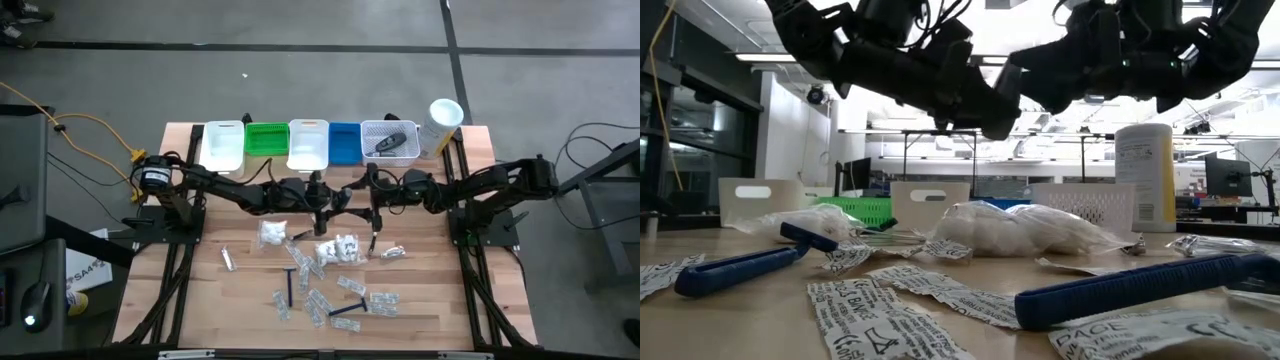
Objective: Pick & Place Travel size toiletries
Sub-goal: Put the black deodorant into the right white bin
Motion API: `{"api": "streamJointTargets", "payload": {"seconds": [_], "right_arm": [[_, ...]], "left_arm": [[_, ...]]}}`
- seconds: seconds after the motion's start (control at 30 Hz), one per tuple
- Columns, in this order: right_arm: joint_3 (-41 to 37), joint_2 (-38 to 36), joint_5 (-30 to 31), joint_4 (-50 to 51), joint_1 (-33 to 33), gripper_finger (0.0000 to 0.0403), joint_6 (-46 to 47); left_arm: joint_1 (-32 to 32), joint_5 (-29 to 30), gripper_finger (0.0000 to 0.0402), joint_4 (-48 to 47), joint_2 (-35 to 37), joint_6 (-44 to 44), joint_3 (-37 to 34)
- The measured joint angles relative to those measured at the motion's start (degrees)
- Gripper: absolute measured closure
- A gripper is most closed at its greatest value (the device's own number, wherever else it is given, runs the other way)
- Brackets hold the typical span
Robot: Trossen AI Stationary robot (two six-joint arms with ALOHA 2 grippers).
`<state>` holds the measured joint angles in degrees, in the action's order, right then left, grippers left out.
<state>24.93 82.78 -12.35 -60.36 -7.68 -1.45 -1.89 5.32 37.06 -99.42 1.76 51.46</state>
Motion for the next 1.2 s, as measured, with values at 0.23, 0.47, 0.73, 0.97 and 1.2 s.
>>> {"api": "streamJointTargets", "payload": {"seconds": [0.23,0.47,0.73,0.97,1.2], "right_arm": [[-0.02,0.02,-0.79,0.08,-2.42,0.0113,-1.01],[2.15,1.19,-7.2,-0.05,-4.29,0.0113,-0.5],[6.81,8.57,-9.0,-0.52,-3.12,0.0112,-1.29],[7.76,9.53,-10.31,-1.78,-2.86,0.0151,-0.55],[7.76,9.14,-10.31,-1.6,-3.74,0.0229,0.24]], "left_arm": [[0.0,0.09,0.0199,1.59,-0.09,0.79,0.0],[0.0,0.17,0.0196,2.04,-0.13,1.0,0.0],[0.0,0.18,0.0198,1.7,-0.13,0.92,0.0],[0.0,-0.04,0.0198,0.59,-0.17,0.99,0.0],[0.0,-0.1,0.0198,0.41,-0.17,0.79,0.0]]}}
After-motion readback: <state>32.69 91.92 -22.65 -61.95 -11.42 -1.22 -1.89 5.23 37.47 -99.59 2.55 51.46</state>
